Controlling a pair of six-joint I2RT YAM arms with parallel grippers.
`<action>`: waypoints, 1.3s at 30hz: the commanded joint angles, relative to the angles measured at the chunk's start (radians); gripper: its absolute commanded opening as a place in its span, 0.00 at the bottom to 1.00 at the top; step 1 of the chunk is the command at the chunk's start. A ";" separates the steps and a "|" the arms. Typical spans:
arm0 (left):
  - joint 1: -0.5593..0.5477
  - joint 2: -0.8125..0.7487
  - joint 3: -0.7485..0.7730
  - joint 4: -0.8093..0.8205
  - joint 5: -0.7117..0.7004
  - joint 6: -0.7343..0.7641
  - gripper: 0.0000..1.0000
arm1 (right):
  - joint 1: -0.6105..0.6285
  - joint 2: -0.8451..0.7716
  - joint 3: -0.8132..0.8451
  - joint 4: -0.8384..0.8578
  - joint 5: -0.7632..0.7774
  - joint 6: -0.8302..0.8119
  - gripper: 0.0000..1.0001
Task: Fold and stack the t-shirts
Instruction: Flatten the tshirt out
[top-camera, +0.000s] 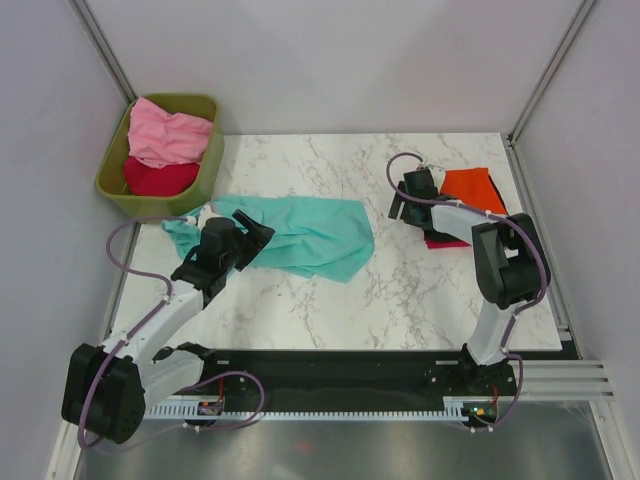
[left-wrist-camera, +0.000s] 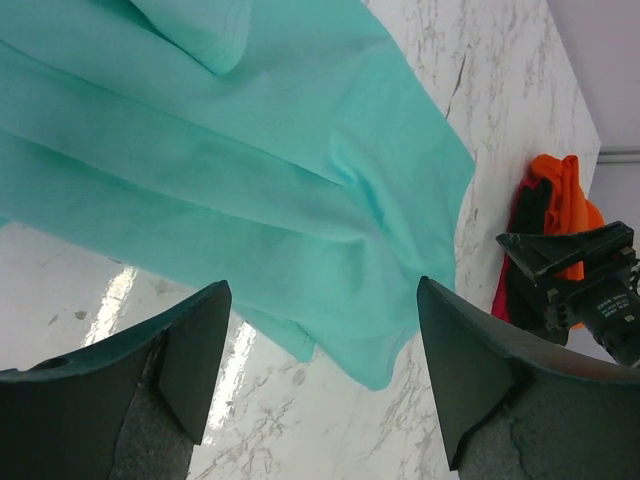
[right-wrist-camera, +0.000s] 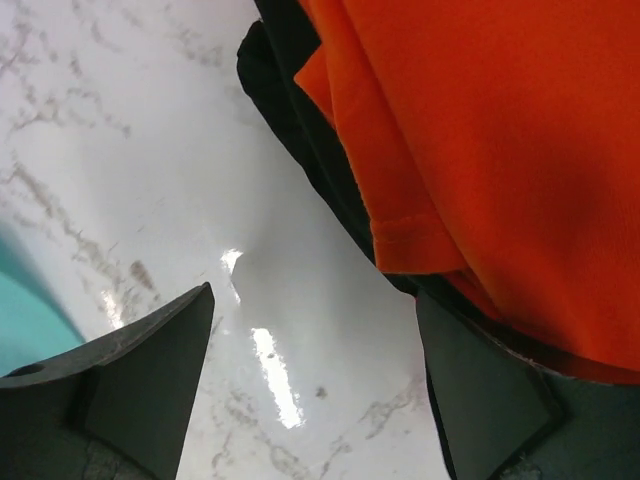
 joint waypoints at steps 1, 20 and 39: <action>-0.005 -0.002 0.007 0.100 0.036 0.028 0.82 | -0.033 -0.051 0.037 -0.030 0.075 0.012 0.91; -0.006 -0.082 -0.039 0.152 0.018 0.075 0.76 | 0.125 0.144 0.241 0.044 -0.220 -0.034 0.79; -0.009 -0.017 -0.007 0.137 -0.051 0.146 0.73 | 0.198 0.081 0.323 -0.072 0.018 -0.094 0.00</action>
